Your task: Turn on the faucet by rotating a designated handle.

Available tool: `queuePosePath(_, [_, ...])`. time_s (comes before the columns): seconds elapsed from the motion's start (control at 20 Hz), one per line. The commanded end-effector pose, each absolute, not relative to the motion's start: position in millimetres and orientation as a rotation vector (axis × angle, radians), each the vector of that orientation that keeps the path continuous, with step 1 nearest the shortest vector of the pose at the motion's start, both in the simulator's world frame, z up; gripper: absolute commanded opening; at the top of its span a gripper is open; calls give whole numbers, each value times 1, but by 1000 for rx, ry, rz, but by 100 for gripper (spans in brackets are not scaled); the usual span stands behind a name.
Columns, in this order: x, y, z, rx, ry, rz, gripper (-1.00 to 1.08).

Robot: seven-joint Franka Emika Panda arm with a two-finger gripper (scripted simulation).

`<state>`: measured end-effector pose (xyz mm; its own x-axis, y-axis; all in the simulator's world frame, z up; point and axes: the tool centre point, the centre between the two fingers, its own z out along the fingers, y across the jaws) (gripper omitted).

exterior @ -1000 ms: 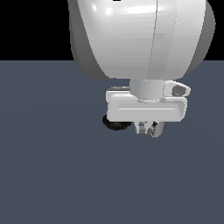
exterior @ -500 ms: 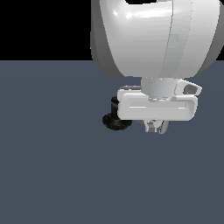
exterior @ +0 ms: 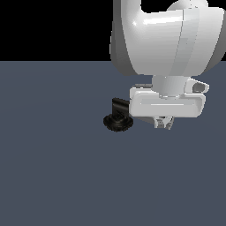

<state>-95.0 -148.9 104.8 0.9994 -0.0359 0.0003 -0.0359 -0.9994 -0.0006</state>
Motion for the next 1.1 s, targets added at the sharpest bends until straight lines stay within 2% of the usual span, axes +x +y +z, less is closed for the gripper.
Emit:
queuePosePath(0.0, [-82,-149,104,-3142,30,-10,-100])
queuePosePath(1.05, [-30,-205,102,-3141,46,-4,-100])
